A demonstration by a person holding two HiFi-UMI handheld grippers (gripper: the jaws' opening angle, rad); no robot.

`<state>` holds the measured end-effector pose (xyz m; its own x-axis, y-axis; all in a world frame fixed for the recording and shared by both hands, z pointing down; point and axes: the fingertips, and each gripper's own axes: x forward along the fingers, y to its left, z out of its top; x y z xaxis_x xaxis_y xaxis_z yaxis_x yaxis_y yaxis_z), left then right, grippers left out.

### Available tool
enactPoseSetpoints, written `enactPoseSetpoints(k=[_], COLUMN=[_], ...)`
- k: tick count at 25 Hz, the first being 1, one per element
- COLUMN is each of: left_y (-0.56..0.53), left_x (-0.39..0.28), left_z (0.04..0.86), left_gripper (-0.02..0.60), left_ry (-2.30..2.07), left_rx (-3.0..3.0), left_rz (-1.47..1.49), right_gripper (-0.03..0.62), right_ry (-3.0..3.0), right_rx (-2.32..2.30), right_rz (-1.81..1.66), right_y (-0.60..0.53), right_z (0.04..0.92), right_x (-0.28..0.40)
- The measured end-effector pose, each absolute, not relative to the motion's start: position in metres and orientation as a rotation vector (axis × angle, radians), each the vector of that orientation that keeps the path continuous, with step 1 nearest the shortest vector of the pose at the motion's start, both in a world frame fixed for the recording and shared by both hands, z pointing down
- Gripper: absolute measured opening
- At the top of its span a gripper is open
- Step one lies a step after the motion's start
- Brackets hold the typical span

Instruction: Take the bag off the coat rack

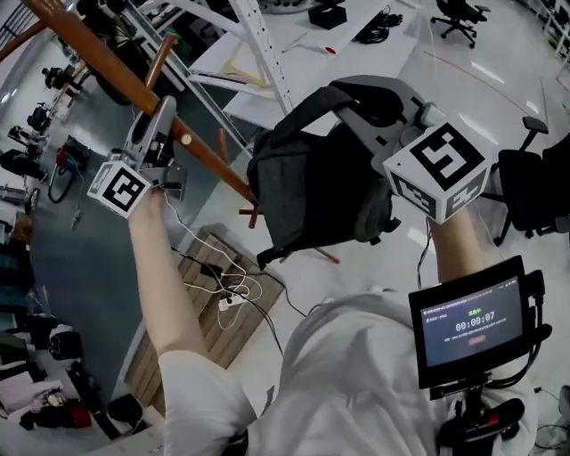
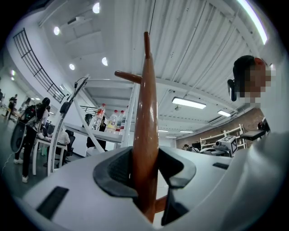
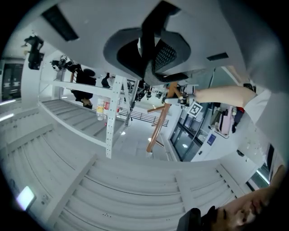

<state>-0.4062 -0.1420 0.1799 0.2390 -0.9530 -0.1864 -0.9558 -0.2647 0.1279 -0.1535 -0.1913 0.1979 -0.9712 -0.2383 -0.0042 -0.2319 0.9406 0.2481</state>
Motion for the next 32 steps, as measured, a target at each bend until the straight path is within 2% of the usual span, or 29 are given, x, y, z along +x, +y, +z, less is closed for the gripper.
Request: enactPoseSetpoints(k=[7, 17, 28, 32], left_y=[-0.131, -0.080, -0.078, -0.077], left_x=[-0.396, -0.378, -0.370, -0.365], left_z=[0.173, 0.171, 0.175, 0.184], left_gripper=[0.158, 0.169, 0.334, 0.426], left_ry=[2.005, 2.040, 1.939, 1.929], left_rx=[-2.232, -2.004, -2.140, -2.151], left_rz=[0.344, 0.465, 0.501, 0.424], right_gripper=[0.043, 0.043, 0.043, 0.043], right_ry=[-2.896, -2.767, -2.719, -2.751], right_rx=[0.637, 0.933, 0.940, 0.915], right_rz=[-0.421, -0.249, -0.218, -0.190], right_y=[-0.216, -0.254, -0.253, -0.251], right_z=[0.232, 0.284, 0.306, 0.303], right_x=[-0.088, -0.012, -0.006, -0.009])
